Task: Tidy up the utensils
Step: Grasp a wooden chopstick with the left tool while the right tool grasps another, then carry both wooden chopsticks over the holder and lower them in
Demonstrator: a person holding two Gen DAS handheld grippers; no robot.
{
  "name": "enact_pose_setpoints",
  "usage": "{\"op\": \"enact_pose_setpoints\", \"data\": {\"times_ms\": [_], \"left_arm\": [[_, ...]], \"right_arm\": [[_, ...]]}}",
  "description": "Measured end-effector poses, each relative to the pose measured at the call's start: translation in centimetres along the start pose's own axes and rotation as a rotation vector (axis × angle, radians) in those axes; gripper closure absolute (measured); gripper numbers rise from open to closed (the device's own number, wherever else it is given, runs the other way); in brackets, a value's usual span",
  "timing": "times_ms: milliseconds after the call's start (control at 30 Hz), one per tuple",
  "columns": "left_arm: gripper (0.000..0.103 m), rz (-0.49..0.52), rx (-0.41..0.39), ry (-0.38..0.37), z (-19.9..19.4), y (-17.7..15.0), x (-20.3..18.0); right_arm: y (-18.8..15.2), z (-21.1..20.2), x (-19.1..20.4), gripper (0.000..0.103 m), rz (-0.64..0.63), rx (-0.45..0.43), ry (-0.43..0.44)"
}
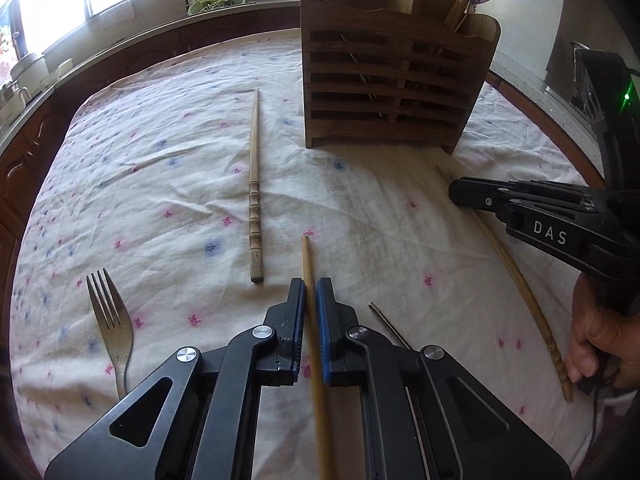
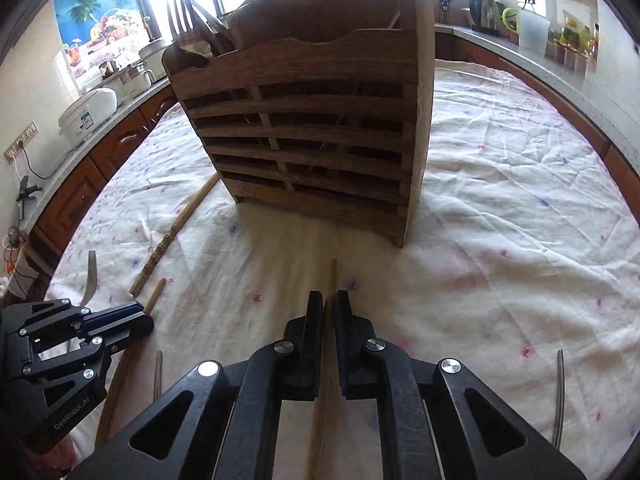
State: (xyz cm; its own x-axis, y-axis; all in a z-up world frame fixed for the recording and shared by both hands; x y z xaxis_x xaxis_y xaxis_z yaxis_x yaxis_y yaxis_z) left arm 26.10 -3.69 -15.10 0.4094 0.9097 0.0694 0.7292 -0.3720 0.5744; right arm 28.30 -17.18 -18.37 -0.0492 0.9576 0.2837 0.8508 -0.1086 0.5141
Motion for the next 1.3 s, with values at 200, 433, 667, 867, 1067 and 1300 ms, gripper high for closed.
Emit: {"op": "enact_pose_setpoints", "data": {"times_ms": [200, 433, 667, 867, 1067, 1300], "left_arm": [[0.098, -0.047, -0.036, -0.044, -2.2, -0.7, 0.1], [0.098, -0.115, -0.159, -0.088, -7.5, 0.4, 1.0], [0.098, -0.157, -0.29, -0.105, -12.9, 2.1, 2.1], [0.098, -0.185, -0.378, -0.106, -16.4, 3.0, 3.3], [0.098, -0.198, -0.424, -0.094, -17.9, 3.6, 4.1], [0.098, -0.198, -0.46, -0.085, -19.0, 4.5, 4.5]], "right_arm": [[-0.2, -2.9, 0.1, 0.098, 0.028, -0.027, 0.073], [0.7, -7.2, 1.4, 0.098, 0.03, -0.097, 0.135], [2.4, -12.4, 2.5, 0.098, 0.029, -0.207, 0.175], [4.1, -16.6, 3.0, 0.098, 0.026, -0.307, 0.199], [5.4, -18.9, 3.1, 0.098, 0.017, -0.371, 0.204], [6.2, -19.4, 3.1, 0.098, 0.013, -0.391, 0.211]]}}
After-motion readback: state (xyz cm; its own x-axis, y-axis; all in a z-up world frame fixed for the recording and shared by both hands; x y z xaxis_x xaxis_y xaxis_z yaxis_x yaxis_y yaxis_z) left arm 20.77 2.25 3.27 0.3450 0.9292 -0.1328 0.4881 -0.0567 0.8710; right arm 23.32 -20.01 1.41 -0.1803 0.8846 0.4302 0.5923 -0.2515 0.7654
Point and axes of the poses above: each gripper's, at about its wrist camera, not at the fingertips, and z roughly the way its jaws point, x to its left, y to its top, the point moved 8 cm from there along z, roughly the way its jaws point, and after that the axes turned 9 degrees about z, right-handed, at the moved point
